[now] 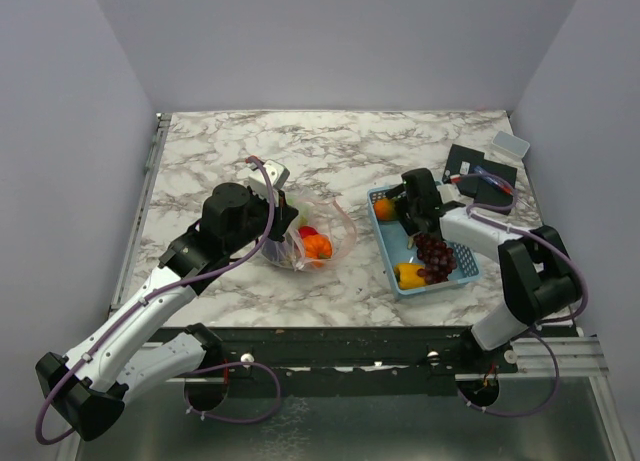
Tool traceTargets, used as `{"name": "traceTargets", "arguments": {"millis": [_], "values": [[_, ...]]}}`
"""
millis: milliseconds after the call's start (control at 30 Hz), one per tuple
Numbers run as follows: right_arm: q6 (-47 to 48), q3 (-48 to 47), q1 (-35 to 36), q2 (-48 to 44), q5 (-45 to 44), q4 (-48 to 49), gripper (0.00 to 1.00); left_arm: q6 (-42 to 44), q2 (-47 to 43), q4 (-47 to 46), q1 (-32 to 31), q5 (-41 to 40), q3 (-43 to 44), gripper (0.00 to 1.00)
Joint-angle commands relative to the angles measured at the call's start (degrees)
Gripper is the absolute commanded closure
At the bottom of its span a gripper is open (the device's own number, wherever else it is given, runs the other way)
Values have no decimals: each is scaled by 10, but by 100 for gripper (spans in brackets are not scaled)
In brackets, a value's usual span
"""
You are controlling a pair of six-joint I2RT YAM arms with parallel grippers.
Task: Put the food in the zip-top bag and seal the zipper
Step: Pick up the fake fruit from the bin.
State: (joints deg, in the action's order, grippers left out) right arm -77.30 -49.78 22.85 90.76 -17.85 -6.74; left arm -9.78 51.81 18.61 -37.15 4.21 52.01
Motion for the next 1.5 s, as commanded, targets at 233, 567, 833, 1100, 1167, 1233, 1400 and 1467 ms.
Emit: {"name": "traceTargets", "arguments": {"millis": [233, 567, 833, 1100, 1167, 1233, 1400, 1467], "values": [[-22, 13, -7, 39, -4, 33, 24, 6, 5, 2, 0, -13, 8, 100], [-24, 43, -8, 11, -19, 34, 64, 6, 5, 2, 0, -14, 8, 100], [27, 61, -8, -69, -33, 24, 100, 6, 4, 3, 0, -14, 9, 100], [102, 73, -8, -163, -16, 16, 100, 6, 2, 4, 0, -13, 9, 100], [134, 73, -7, -183, 6, 21, 100, 5, 3, 4, 0, -13, 9, 100], [176, 64, -7, -199, 38, 23, 99, 6, 4, 3, 0, -14, 9, 100], [262, 41, -7, -238, 124, 16, 99, 5, 5, 3, -1, -13, 10, 100], [287, 39, -7, -260, 155, 18, 100, 6, 4, 3, 0, -13, 9, 100]]}}
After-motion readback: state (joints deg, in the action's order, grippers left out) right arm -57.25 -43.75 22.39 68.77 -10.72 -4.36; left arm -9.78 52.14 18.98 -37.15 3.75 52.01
